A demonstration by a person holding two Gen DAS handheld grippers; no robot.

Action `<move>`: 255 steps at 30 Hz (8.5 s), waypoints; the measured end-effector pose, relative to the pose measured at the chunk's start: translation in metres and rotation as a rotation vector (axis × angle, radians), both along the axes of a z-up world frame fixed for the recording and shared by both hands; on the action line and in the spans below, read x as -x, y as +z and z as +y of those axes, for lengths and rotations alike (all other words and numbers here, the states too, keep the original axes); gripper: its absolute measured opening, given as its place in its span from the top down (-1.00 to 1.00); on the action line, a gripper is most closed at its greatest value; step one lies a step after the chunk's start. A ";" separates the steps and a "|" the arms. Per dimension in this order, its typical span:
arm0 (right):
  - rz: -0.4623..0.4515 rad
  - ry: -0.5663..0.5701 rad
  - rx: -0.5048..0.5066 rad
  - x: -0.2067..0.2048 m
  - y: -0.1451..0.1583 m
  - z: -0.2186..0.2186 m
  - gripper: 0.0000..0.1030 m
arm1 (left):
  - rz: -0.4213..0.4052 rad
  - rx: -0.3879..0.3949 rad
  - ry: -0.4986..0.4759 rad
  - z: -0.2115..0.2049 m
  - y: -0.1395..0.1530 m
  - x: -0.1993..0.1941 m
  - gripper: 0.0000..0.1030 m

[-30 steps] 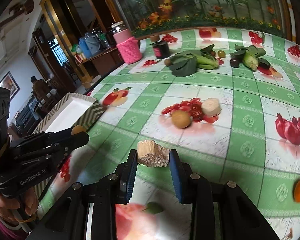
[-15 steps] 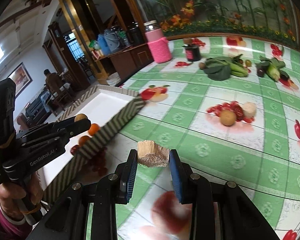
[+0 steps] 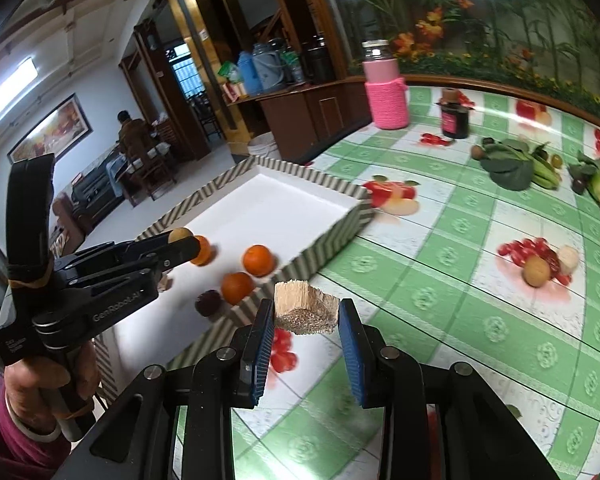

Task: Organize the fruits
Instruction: 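Carry the brown fruit and bread cube into the white tray and open both tools, then withdraw both open tools from the tray back over the tablecloth, then grasp another brown round fruit with the left tool while the right tool grasps a red date, then carry the brown fruit and red date into the white tray and open both tools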

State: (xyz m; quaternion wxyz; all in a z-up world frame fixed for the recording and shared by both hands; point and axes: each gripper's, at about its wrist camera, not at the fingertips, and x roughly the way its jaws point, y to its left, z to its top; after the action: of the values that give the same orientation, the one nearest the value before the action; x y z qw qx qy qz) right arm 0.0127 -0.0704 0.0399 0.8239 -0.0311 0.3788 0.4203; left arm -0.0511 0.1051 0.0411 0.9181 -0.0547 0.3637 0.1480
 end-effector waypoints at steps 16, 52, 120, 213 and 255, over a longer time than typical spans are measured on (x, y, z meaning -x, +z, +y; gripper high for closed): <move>-0.004 0.155 0.027 0.026 0.001 0.066 0.40 | 0.014 0.044 0.067 0.064 0.003 0.003 0.51; 0.020 0.305 0.207 0.045 -0.037 0.142 0.40 | 0.090 0.082 0.117 0.098 -0.015 -0.014 0.51; 0.026 -0.397 0.056 -0.031 -0.015 -0.185 0.37 | 0.084 0.079 -0.328 -0.156 -0.010 -0.104 -0.23; -0.030 -0.050 0.000 -0.004 0.005 -0.023 0.56 | 0.006 0.126 -0.130 -0.026 0.009 0.011 0.45; 0.037 0.259 0.187 -0.024 -0.041 0.166 0.56 | 0.113 0.172 -0.011 0.042 -0.043 0.045 0.45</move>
State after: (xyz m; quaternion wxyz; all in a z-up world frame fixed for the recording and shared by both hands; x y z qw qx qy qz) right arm 0.0370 0.0961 -0.0007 0.7491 -0.1483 0.4243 0.4866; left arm -0.0964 0.1469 -0.0018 0.8887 -0.1231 0.4266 0.1140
